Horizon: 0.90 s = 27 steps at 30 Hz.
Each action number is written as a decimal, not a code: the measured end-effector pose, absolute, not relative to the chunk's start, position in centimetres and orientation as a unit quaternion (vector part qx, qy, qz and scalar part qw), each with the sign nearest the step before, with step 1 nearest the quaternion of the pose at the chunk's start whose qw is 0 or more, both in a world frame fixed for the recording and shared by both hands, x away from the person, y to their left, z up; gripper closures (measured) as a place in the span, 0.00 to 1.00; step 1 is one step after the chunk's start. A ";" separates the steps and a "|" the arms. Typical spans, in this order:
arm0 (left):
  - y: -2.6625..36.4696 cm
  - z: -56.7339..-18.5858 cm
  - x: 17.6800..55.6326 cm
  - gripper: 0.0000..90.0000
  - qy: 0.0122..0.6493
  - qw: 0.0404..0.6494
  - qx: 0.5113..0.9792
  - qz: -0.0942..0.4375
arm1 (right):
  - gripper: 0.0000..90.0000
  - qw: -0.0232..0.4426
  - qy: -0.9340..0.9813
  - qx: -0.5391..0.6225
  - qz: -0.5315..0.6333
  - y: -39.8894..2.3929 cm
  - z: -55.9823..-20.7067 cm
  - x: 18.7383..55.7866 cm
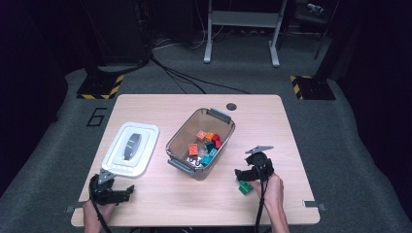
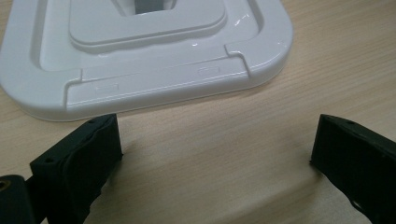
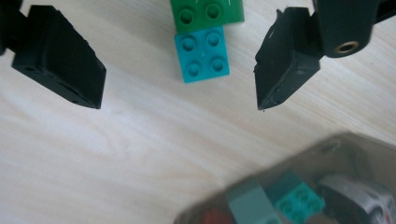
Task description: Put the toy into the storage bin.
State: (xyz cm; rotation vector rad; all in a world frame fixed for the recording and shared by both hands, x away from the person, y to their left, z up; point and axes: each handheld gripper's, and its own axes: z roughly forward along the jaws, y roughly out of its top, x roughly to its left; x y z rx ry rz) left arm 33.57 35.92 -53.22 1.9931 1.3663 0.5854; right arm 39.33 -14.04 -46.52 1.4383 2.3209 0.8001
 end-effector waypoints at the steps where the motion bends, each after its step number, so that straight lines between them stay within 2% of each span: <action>1: 35.9 -53.2 33.6 0.02 0.520 0.322 0.759 0.223 | 0.21 0.147 0.809 0.500 0.274 -14.0 -47.0 39.3; 8: 35.9 -53.2 33.6 0.02 0.520 0.322 0.759 0.223 | 0.36 0.129 0.816 0.502 0.257 -13.7 -48.9 38.9; 10: 35.9 -53.2 33.6 0.02 0.521 0.322 0.759 0.223 | 0.47 0.125 0.819 0.499 0.254 -13.8 -49.1 38.9; 15: 35.9 -53.2 33.6 0.02 0.521 0.322 0.759 0.222 | 0.58 0.115 0.823 0.500 0.244 -13.8 -49.7 39.0; 16: 35.9 -53.2 33.6 0.02 0.520 0.322 0.759 0.222 | 0.64 0.115 0.822 0.501 0.245 -13.8 -49.7 38.9; 27: 35.9 -53.2 33.6 0.02 0.521 0.322 0.759 0.222 | 0.65 0.139 0.803 0.509 0.276 -14.6 -48.8 38.9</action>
